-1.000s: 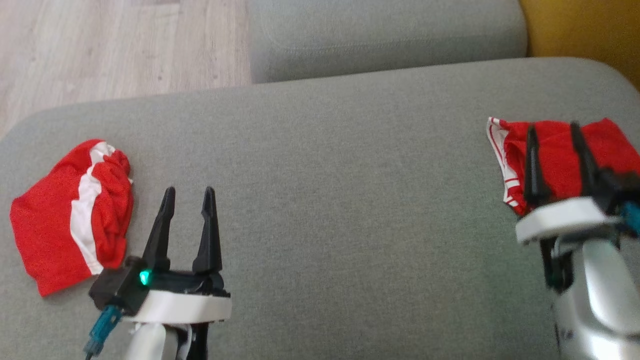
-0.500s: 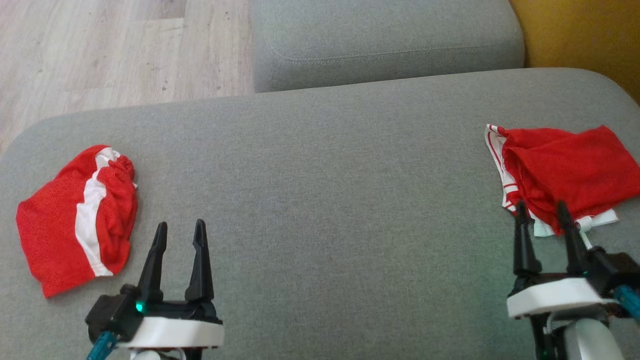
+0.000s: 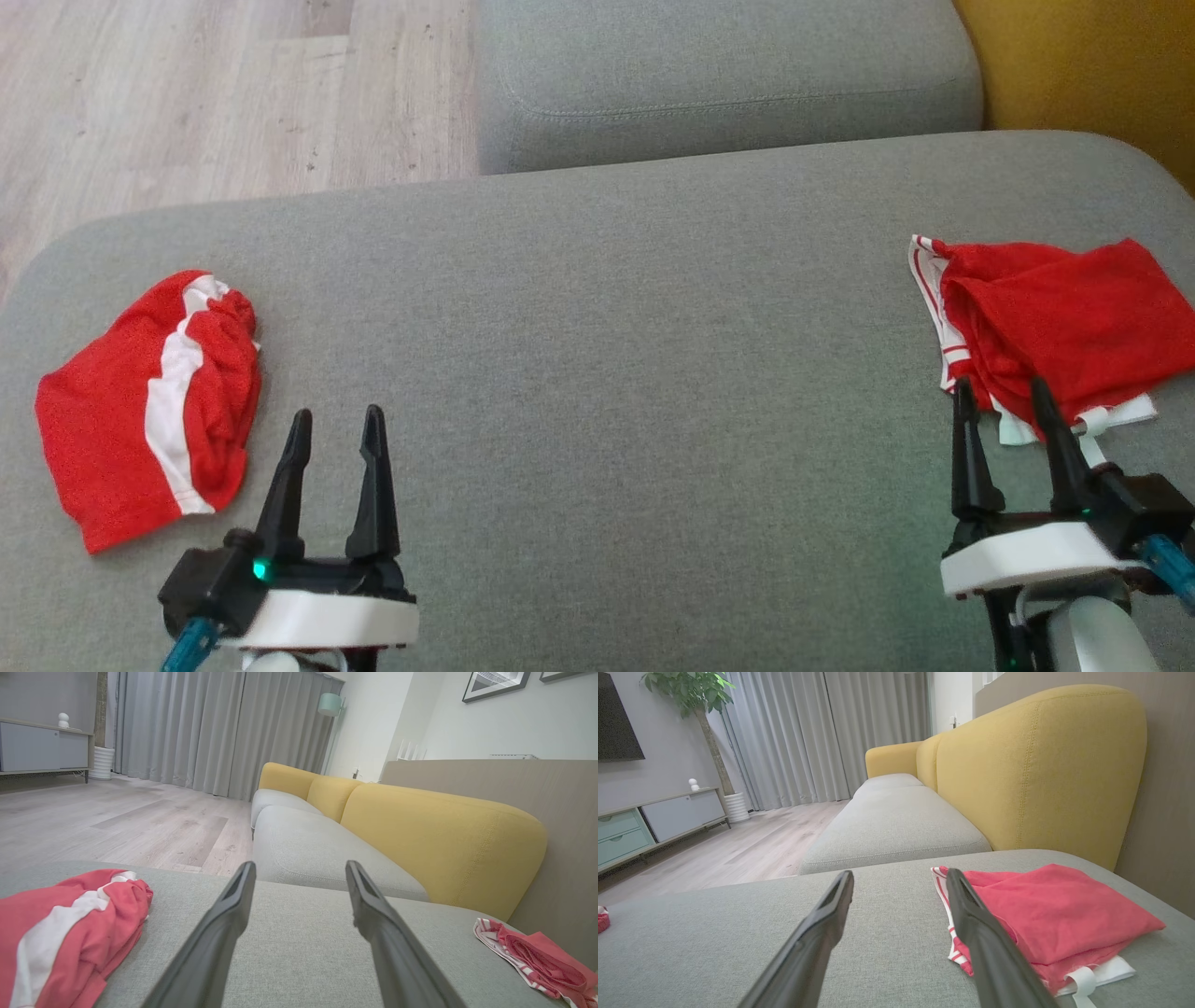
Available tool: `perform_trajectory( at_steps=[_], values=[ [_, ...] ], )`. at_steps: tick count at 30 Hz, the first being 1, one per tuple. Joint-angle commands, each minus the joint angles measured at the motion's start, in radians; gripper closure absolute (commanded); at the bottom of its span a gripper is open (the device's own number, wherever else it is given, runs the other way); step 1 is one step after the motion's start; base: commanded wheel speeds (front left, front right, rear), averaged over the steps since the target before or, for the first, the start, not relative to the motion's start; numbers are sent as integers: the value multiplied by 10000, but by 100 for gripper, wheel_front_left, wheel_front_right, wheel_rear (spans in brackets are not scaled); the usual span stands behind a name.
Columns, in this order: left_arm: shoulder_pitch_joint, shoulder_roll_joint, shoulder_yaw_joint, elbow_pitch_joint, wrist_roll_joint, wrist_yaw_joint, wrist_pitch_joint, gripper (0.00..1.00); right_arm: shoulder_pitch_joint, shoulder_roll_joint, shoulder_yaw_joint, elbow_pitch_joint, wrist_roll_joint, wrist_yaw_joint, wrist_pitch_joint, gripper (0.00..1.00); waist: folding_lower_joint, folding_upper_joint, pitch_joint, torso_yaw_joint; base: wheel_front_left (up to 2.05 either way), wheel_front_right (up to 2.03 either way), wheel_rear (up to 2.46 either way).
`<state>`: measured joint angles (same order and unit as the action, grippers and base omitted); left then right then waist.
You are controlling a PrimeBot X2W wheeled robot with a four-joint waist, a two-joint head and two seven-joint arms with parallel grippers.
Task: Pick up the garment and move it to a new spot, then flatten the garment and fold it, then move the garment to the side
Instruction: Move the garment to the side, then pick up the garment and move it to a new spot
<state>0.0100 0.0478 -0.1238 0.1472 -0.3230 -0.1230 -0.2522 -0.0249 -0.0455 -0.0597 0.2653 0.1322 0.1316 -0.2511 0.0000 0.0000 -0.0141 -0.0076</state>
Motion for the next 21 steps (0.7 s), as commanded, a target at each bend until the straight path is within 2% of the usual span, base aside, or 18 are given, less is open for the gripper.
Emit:
perform_trajectory(
  at_steps=[1,15,21],
  values=[
    [-237,24,381,-358,96,21,-95,0,-259,-48,258,-383,82,-9,-106,0,0,0,-9,10,0,0,0],
    [-230,24,391,-296,77,9,-95,0,-186,-47,253,-381,101,-9,-106,0,0,0,-29,136,0,0,0],
    [-251,24,601,-176,118,91,-95,0,-88,-47,521,-289,198,-9,-107,0,0,0,-39,755,0,0,0]
  ],
)
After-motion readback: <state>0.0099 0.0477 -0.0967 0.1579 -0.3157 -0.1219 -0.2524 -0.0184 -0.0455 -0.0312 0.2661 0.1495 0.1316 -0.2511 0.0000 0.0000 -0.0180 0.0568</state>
